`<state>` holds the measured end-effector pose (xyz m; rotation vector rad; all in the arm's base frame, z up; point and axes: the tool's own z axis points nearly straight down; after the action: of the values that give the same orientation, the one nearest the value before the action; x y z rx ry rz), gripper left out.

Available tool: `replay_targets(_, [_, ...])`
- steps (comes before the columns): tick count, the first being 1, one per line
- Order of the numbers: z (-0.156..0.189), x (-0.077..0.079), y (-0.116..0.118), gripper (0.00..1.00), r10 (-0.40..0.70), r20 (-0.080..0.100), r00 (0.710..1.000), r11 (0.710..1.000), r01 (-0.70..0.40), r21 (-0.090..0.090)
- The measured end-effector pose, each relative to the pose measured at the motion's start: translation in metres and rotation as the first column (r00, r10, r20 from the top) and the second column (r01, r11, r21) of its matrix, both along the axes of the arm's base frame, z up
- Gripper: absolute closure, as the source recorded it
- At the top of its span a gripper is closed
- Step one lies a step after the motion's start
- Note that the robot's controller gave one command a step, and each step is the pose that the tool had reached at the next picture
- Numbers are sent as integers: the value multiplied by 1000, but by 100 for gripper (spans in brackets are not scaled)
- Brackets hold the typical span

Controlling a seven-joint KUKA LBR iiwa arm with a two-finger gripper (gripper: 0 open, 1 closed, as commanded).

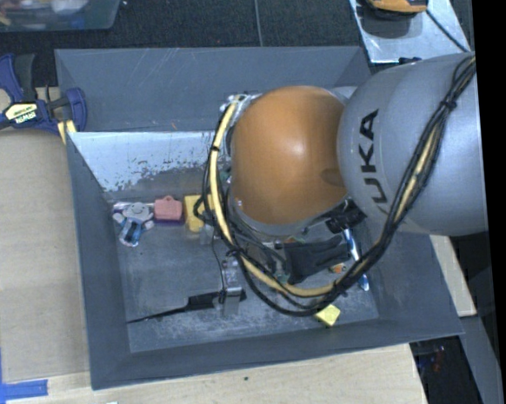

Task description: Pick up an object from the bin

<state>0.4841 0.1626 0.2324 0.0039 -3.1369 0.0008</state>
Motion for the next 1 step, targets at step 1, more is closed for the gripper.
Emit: replay_targets(1, [3,2,-1,0,-3,7,1000,1000,3,2])
